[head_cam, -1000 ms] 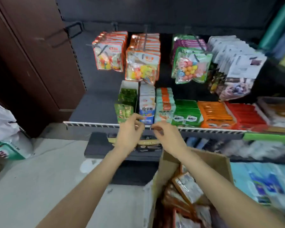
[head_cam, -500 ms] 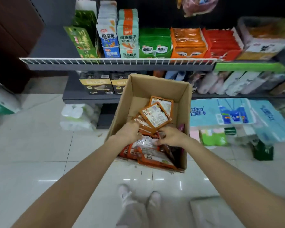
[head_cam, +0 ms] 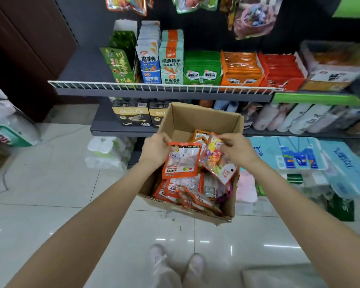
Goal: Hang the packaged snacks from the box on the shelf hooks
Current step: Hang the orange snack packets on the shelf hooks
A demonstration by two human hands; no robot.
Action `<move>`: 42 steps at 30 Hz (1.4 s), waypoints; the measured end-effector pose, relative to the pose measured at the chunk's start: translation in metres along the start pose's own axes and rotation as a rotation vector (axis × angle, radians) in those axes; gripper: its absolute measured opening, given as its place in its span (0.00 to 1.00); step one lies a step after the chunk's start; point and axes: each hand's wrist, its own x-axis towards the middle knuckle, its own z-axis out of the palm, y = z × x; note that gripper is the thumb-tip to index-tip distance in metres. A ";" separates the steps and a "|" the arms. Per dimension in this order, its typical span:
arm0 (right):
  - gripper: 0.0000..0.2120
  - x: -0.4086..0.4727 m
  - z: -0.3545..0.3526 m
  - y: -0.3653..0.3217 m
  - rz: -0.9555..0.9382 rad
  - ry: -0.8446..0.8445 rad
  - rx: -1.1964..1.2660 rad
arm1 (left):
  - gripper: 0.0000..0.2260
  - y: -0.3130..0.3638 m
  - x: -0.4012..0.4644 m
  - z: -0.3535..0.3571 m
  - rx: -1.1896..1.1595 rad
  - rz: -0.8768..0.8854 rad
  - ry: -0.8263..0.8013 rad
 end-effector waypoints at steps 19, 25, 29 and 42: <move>0.03 0.048 -0.045 -0.190 -0.469 0.118 -0.178 | 0.12 0.077 0.008 -0.163 0.362 0.603 0.223; 0.07 0.086 -0.014 -0.252 -0.483 0.183 -0.089 | 0.08 0.059 0.051 -0.221 0.422 0.590 0.211; 0.13 0.115 -0.002 -0.286 -0.401 0.294 0.118 | 0.08 0.045 0.087 -0.263 0.402 0.591 0.287; 0.07 0.196 -0.012 -0.323 -0.283 0.470 0.310 | 0.07 0.026 0.159 -0.332 0.242 0.509 0.650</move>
